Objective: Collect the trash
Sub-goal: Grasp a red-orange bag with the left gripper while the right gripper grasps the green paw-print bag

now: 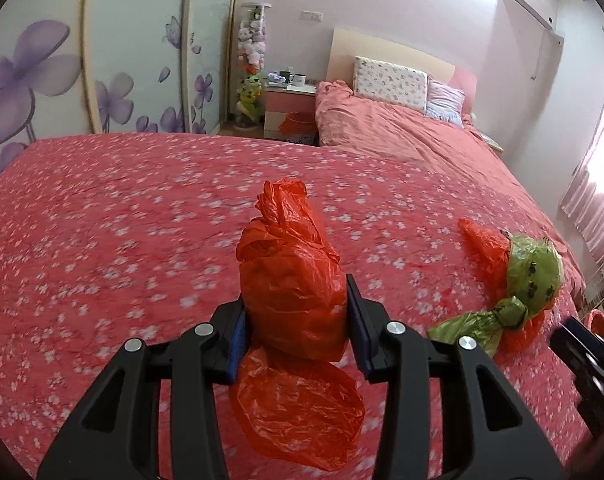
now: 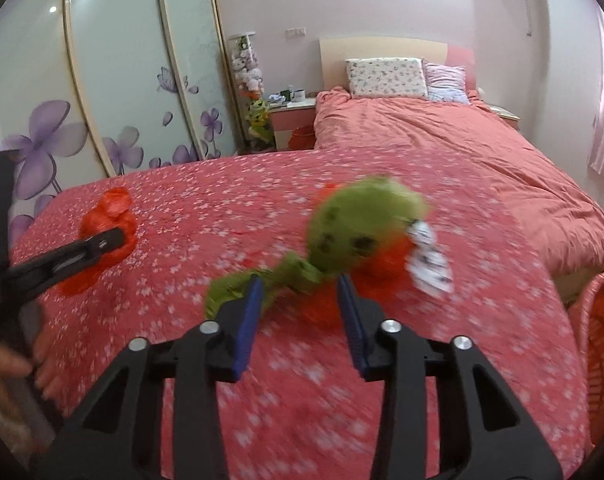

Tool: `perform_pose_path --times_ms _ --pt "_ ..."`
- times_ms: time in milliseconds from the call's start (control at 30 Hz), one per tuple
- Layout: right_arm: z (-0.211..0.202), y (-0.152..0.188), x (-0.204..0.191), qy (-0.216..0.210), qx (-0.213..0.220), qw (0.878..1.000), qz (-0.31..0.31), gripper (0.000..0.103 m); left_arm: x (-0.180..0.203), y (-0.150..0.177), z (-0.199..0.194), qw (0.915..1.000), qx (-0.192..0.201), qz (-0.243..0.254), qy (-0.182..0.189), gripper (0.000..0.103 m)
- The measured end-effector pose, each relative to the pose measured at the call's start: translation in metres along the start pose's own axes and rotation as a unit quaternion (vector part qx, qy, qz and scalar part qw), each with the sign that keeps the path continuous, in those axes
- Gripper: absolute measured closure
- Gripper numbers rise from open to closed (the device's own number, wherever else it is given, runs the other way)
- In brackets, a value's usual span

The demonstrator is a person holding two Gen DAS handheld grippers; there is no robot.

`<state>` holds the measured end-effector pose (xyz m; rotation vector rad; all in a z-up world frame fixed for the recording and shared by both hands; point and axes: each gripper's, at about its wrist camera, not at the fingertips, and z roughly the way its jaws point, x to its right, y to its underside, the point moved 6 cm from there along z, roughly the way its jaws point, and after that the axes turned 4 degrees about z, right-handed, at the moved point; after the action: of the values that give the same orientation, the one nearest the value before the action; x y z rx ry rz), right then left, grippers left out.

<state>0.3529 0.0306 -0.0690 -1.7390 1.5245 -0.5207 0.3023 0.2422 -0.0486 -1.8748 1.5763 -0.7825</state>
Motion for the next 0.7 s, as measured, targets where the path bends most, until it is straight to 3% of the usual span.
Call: perform_pose_path --times_ms 200,333,567,700 --pt "0.045 -0.006 -0.013 0.038 -0.03 0.999 -0.012 0.076 -0.014 0.007 -0.006 0.9999 0.0 -0.012 0.009 0.06" --pt "0.066 0.005 -0.007 0.05 -0.073 0.996 -0.011 0.084 -0.016 0.006 0.001 0.9997 -0.004 -0.013 0.018 0.06" --pt "0.072 0.004 -0.014 0.054 -0.081 0.995 -0.036 0.093 -0.011 0.01 0.004 0.9995 -0.01 -0.016 0.024 0.06" --pt "0.061 -0.002 -0.014 0.037 -0.056 0.997 -0.031 0.094 -0.006 0.014 0.002 0.9995 -0.012 -0.015 0.025 0.06"
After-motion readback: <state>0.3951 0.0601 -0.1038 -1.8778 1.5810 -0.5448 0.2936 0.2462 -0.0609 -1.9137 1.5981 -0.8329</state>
